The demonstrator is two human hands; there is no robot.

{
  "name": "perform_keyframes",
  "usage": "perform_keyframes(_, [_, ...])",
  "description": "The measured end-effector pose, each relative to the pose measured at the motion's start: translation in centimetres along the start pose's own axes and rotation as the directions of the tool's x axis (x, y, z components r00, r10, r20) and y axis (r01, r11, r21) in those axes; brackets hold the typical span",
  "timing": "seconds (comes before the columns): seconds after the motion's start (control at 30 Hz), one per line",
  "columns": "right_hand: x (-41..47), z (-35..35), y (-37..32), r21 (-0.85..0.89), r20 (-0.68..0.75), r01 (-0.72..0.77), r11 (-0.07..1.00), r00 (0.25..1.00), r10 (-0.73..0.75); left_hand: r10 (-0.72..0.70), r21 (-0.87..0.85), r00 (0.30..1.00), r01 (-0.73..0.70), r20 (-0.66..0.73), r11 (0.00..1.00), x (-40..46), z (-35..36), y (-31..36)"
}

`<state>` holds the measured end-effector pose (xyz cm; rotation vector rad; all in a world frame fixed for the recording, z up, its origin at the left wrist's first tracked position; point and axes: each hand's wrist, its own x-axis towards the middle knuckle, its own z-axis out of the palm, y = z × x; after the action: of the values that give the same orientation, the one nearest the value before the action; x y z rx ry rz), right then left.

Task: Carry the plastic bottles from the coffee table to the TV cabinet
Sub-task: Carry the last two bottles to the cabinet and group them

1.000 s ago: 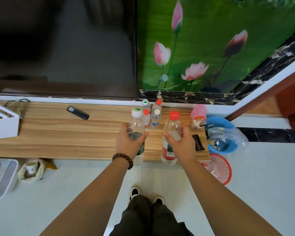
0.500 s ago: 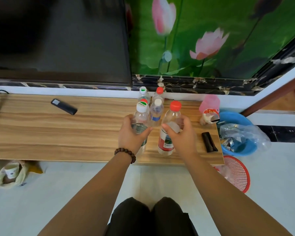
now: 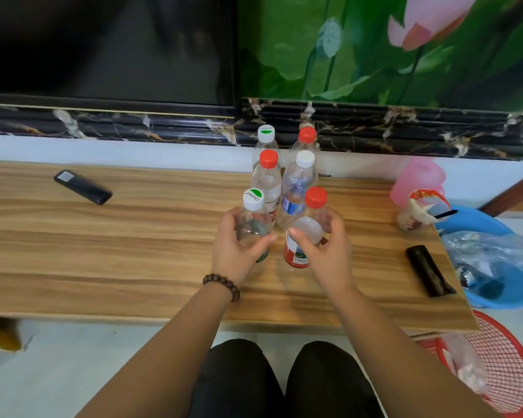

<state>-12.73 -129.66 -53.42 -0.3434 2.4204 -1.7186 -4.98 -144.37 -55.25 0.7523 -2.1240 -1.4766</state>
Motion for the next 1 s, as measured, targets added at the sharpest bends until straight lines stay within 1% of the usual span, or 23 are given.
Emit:
perform_keyframes(0.1, [0.5,0.9,1.6,0.035,-0.013,0.062,0.997,0.998,-0.061,0.052,-0.025,0.999,-0.052,0.009,0.998,0.5,0.5,-0.9])
perform_keyframes(0.2, [0.8,1.1,2.5,0.070,-0.019,0.110,0.991,0.994,-0.109,0.055,-0.044,0.998,-0.053,0.042,0.998,0.6,0.7,-1.7])
perform_keyframes(0.3, [0.8,0.8,3.3,0.109,-0.025,0.121,0.987,0.993,-0.119,0.072,-0.087,0.995,-0.065,0.076,0.994,0.1,0.8,-2.8])
perform_keyframes(0.4, [0.8,0.7,4.2,0.126,0.020,0.115,0.985,0.993,-0.118,0.091,-0.138,0.991,-0.077,0.102,0.988,-0.5,0.7,-3.9])
perform_keyframes(0.53, [0.5,0.8,5.7,0.120,0.080,0.098,0.988,0.991,-0.108,0.083,-0.109,0.994,-0.075,0.070,0.991,-1.5,0.4,-5.5])
perform_keyframes(0.67, [0.0,1.2,7.2,0.057,0.075,0.147,0.987,0.986,-0.152,0.042,-0.058,0.998,-0.039,0.049,0.998,-1.6,0.7,-6.7])
perform_keyframes(0.8, [-0.2,1.5,8.1,0.028,0.029,0.109,0.994,0.993,-0.110,0.035,0.027,0.996,-0.037,0.082,0.999,-0.6,1.3,-6.7])
perform_keyframes(0.87, [0.1,1.7,8.2,0.020,0.032,0.094,0.995,0.995,-0.094,0.040,0.033,0.994,-0.043,0.099,0.999,-0.1,1.6,-6.7])
perform_keyframes(1.0, [0.7,2.0,8.1,0.004,0.023,0.087,0.996,0.996,-0.087,0.050,0.067,0.995,-0.056,0.092,0.996,0.6,2.2,-6.6])
